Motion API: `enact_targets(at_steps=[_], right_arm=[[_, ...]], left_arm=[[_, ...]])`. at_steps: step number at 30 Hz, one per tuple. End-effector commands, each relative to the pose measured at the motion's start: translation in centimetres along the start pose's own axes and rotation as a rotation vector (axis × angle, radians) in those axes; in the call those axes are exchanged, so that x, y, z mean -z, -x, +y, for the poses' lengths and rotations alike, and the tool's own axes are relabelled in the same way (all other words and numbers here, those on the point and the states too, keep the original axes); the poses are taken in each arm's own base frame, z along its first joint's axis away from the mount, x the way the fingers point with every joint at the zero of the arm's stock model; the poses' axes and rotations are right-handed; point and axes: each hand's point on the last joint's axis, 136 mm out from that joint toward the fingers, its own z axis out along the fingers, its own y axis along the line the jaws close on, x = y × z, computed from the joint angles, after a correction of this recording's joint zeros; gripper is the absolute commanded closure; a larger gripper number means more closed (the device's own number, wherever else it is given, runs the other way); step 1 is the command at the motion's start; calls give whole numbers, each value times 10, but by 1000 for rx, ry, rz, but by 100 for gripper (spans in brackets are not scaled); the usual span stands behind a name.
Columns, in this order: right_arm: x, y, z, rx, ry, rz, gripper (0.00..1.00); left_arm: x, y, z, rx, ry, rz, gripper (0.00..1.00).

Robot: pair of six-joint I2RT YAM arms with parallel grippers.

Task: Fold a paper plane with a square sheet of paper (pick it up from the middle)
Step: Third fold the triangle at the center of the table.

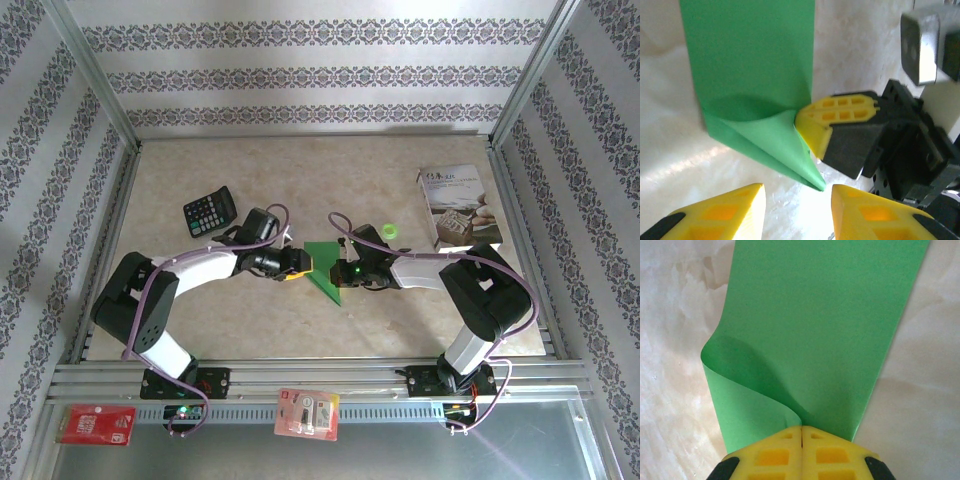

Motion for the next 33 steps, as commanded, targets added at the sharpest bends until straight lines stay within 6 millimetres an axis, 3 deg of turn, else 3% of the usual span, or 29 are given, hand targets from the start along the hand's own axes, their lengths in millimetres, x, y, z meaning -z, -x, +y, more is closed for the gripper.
enact_targets(at_steps=[1, 7, 14, 19, 33], right_arm=[[1, -21, -22, -30, -59, 58, 98], [2, -20, -22, -27, -57, 55, 98], [-1, -25, -32, -55, -79, 64, 99], [-1, -26, -34, -60, -85, 63, 99], [0, -28, -36, -59, -85, 62, 99]], left_arm=[[-1, 0, -12, 1, -45, -37, 62], [-8, -14, -20, -1, -77, -33, 66], [-25, -34, -39, -36, -139, -13, 86], [-40, -42, -54, -76, -168, 14, 95], [-73, -59, -55, -91, -178, 81, 99]])
